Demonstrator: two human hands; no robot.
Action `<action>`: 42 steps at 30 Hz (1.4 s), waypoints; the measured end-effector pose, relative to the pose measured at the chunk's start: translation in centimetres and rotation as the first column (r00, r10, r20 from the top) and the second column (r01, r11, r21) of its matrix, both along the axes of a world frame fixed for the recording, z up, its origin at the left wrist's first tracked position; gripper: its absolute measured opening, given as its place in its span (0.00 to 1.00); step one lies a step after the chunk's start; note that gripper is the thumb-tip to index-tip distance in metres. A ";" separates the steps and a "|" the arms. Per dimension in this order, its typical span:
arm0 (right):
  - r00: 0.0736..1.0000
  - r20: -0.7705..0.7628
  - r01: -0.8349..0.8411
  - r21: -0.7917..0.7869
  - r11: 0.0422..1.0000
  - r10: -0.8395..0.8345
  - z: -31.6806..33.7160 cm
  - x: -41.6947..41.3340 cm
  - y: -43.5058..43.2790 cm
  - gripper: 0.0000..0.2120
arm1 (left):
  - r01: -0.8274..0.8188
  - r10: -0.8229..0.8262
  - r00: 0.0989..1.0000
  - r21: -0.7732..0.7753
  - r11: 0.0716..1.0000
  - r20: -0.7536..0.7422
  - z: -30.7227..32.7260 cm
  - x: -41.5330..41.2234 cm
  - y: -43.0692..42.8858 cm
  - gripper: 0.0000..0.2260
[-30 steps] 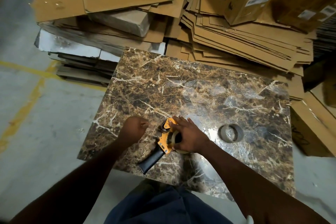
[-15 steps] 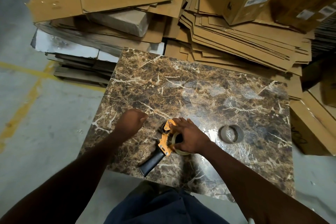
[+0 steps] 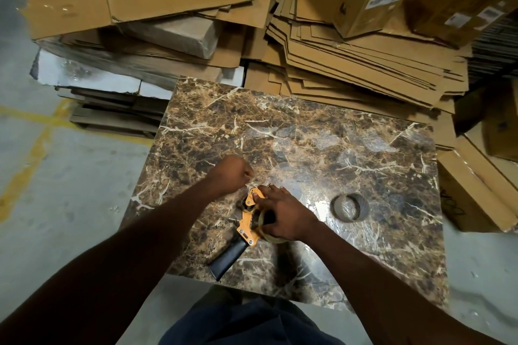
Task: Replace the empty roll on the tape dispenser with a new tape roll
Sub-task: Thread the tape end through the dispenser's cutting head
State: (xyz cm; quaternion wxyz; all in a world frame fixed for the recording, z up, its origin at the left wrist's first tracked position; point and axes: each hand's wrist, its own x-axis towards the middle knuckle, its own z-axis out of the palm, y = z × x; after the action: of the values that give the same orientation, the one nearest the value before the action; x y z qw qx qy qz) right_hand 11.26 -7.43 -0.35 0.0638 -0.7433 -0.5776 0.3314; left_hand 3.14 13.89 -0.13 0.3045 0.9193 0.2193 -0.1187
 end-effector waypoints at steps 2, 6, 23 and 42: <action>1.000 0.002 -0.006 0.015 1.000 0.006 0.0 0.0 -0.1 0.42 | 0.069 -0.070 0.997 -0.039 0.997 -0.023 0.0 1.2 -0.6 0.08; 1.000 -0.004 -0.001 0.042 0.999 0.001 -0.7 0.1 -0.3 0.41 | 0.134 -0.142 0.988 -0.116 0.984 -0.064 -0.7 2.4 -1.5 0.08; 0.988 0.102 0.105 0.141 0.984 -0.120 1.4 1.4 2.4 0.12 | -0.568 0.477 0.820 -0.545 0.617 -0.315 -3.1 0.9 -2.1 0.32; 0.985 0.070 0.149 0.120 0.981 -0.159 0.7 1.3 1.8 0.12 | -0.748 0.706 0.662 -0.171 0.641 -0.252 0.1 -11.2 -9.4 0.17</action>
State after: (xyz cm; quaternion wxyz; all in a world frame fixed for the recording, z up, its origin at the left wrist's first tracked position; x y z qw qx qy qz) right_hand 12.55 -5.65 0.30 0.1089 -0.7934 -0.5385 0.2621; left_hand -8.06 4.49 0.01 0.4252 0.6915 0.5774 -0.0876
